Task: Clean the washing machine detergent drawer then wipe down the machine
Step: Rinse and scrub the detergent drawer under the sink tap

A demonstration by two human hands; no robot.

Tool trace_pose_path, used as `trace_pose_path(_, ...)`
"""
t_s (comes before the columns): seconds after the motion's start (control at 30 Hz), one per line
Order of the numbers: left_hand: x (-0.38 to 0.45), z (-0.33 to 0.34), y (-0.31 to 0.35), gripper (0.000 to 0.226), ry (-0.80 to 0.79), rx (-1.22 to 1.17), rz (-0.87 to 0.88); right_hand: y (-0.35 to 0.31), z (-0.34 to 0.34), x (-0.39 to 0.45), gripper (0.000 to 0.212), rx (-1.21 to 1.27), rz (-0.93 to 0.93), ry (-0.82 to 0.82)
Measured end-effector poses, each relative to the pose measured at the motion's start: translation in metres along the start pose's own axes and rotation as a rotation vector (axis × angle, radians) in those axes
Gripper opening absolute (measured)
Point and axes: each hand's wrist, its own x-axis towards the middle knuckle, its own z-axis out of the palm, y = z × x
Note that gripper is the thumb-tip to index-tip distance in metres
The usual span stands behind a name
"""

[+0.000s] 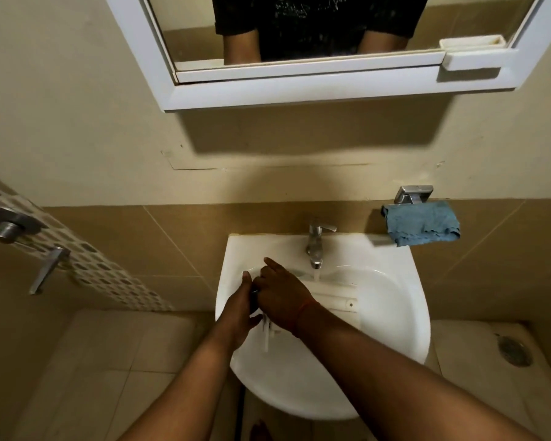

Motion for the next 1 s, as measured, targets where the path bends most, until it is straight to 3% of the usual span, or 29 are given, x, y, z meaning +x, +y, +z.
trace_pose_path(0.2,0.008,0.007,-0.005,0.071,0.028,-0.071,-0.054,0.005,0.046,-0.003,0.032,0.348,0.027,0.130)
trace_pose_path(0.27,0.014,0.005,-0.005,0.067,0.015,-0.088,-0.051,0.002,0.049,-0.012,0.031,0.548,0.132,0.234)
trace_pose_path(0.33,0.020,0.008,-0.005,0.052,-0.011,-0.025,-0.038,0.001,0.049,-0.025,0.033,0.878,0.480,0.387)
trace_pose_path(0.43,0.023,0.013,-0.005,0.021,0.012,0.086,0.033,0.018,0.055,-0.041,0.027,1.650,1.189,0.726)
trace_pose_path(0.5,0.024,0.014,-0.007,0.021,0.022,0.172,0.093,0.042,0.066,-0.046,0.016,2.083,1.431,0.874)
trace_pose_path(0.6,0.027,0.015,-0.014,0.026,0.032,0.221,0.150,0.068,0.071,-0.038,0.013,2.439,1.443,0.884)
trace_pose_path(0.77,0.040,0.010,-0.027,0.022,0.068,0.266,0.154,0.082,0.067,-0.010,0.028,2.673,1.304,0.734)
trace_pose_path(0.9,0.044,0.012,-0.030,0.022,0.096,0.273,0.196,0.077,0.076,-0.002,0.039,2.680,1.174,0.625)
trace_pose_path(1.0,0.045,0.015,-0.035,0.024,0.138,0.276,0.240,0.066,0.077,0.004,0.021,2.503,1.143,0.519)
